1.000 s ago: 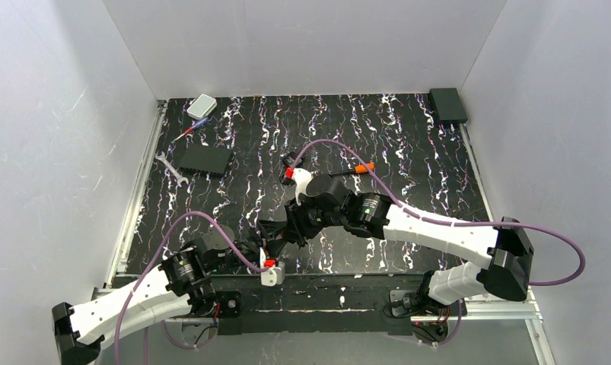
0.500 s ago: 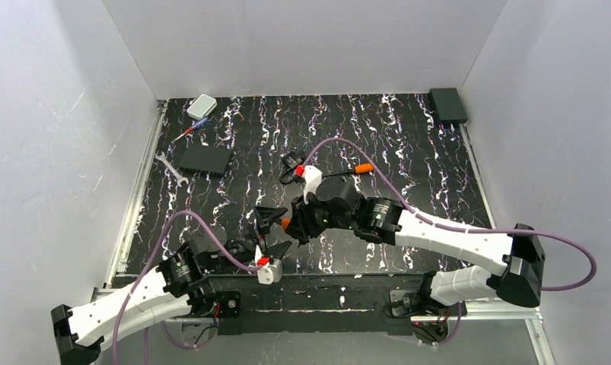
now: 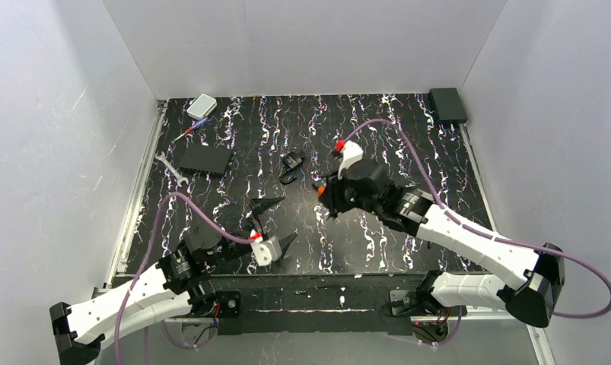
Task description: Unlock with the key
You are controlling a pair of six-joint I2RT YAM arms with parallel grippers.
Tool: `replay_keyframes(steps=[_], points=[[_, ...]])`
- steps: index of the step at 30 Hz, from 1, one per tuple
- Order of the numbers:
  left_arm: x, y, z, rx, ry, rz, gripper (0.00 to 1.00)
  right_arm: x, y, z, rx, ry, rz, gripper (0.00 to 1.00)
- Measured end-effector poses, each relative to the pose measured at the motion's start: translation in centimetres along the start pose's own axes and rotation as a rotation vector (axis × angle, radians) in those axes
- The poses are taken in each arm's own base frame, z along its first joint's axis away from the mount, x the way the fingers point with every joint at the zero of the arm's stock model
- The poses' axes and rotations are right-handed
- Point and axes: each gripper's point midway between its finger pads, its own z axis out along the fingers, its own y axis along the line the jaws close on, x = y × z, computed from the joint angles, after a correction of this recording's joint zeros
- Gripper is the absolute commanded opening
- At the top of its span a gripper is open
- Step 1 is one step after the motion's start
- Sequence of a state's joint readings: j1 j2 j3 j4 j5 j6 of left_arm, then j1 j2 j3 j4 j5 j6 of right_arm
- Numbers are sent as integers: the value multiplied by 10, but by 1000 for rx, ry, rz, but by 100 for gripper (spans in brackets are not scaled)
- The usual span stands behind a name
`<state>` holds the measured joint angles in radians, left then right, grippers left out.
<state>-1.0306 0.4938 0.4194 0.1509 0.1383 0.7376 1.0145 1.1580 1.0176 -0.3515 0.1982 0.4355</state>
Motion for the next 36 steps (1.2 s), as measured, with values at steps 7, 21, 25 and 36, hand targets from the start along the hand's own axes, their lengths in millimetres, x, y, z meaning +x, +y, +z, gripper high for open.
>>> replay_keyframes(steps=[7,21,25,36], points=[[-3,66,-6,-302,101,-368,98,-39,-54,-26,98,-127,29,1],[-30,93,18,-163,156,-1007,72,-43,-16,-57,-197,-317,-103,1],[-59,89,24,-77,94,-1173,64,-55,-3,-69,-268,-384,-122,1],[-37,82,40,-286,133,-1882,57,-69,8,-83,-319,-460,-194,1]])
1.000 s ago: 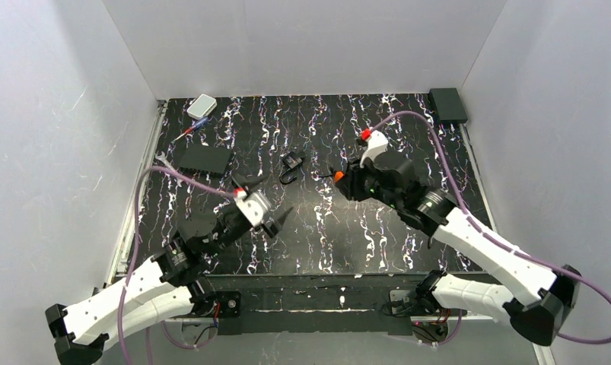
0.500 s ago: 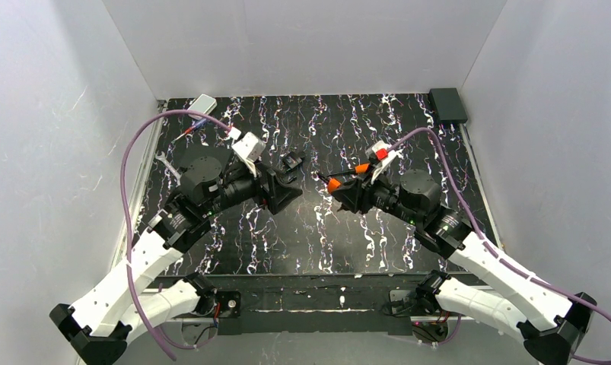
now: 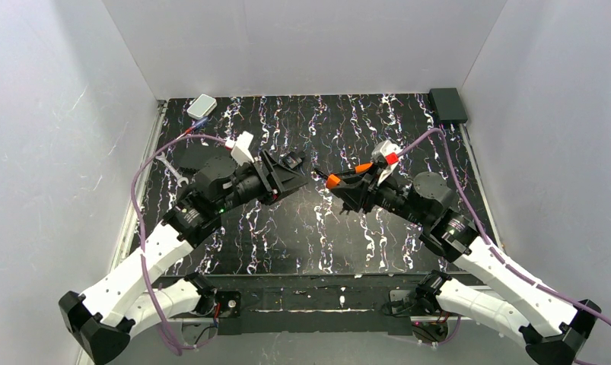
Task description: Unlock with the key
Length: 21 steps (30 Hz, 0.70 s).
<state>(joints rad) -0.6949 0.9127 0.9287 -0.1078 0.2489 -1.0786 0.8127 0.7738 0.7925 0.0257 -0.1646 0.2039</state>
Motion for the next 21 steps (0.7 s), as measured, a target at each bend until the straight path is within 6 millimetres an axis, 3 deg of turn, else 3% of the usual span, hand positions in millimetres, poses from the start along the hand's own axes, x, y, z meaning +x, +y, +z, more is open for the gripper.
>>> replay_keyframes(steps=[8,13,19,21], points=[[-4,8,25,-50,-12,-233,58,6,1,4,-36,24,-91,1],[-9,1,33,-23,-32,-275,58,9,2,9,-62,43,-131,1],[-5,9,47,-53,-31,-302,56,10,5,11,-91,49,-152,1],[-3,10,49,-58,-31,-303,51,10,6,11,-95,49,-156,1]])
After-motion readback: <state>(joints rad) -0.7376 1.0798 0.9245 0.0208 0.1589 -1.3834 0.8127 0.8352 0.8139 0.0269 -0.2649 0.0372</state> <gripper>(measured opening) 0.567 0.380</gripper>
